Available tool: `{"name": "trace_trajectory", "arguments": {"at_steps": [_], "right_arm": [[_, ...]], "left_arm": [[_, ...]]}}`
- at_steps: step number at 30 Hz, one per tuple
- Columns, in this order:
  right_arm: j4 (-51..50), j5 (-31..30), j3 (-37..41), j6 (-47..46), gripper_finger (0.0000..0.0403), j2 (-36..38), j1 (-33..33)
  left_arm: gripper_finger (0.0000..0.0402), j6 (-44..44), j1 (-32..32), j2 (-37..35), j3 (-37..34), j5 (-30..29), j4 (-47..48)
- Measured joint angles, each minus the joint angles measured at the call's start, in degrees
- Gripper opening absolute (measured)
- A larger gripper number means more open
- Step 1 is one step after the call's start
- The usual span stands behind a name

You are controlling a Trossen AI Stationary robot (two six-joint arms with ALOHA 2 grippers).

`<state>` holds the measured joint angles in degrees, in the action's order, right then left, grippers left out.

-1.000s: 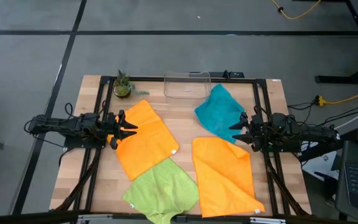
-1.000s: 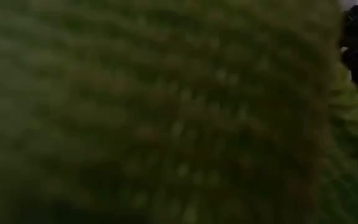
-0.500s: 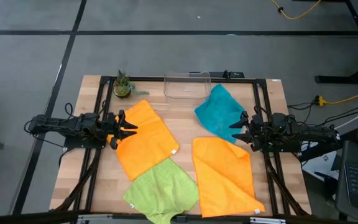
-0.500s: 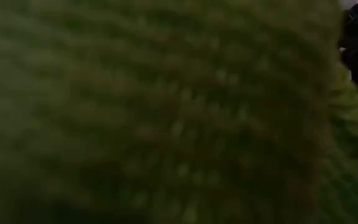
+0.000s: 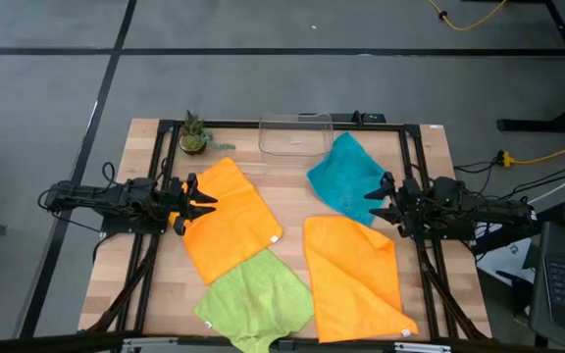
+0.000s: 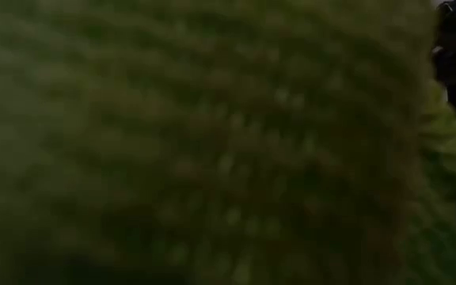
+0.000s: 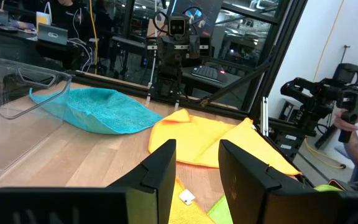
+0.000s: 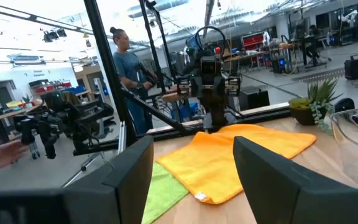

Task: Fold microfiber towels
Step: Fold the orange microfiber cloth

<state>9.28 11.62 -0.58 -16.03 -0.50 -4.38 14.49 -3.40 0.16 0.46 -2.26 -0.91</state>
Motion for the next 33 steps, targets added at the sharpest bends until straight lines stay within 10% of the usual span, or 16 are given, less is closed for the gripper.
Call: {"name": "trace_trajectory", "arguments": {"at_steps": [24,33], "right_arm": [[-1.4,-11.5,0.0,-9.2,0.0225,-0.4,0.0],[1.5,-14.1,-3.4,-10.7,0.0225,-12.1,0.0]], "left_arm": [[0.0113,4.6,0.0,0.0,0.0,-2.3,-0.3],[0.0113,0.0,0.0,0.0,0.0,-8.9,-1.6]]}}
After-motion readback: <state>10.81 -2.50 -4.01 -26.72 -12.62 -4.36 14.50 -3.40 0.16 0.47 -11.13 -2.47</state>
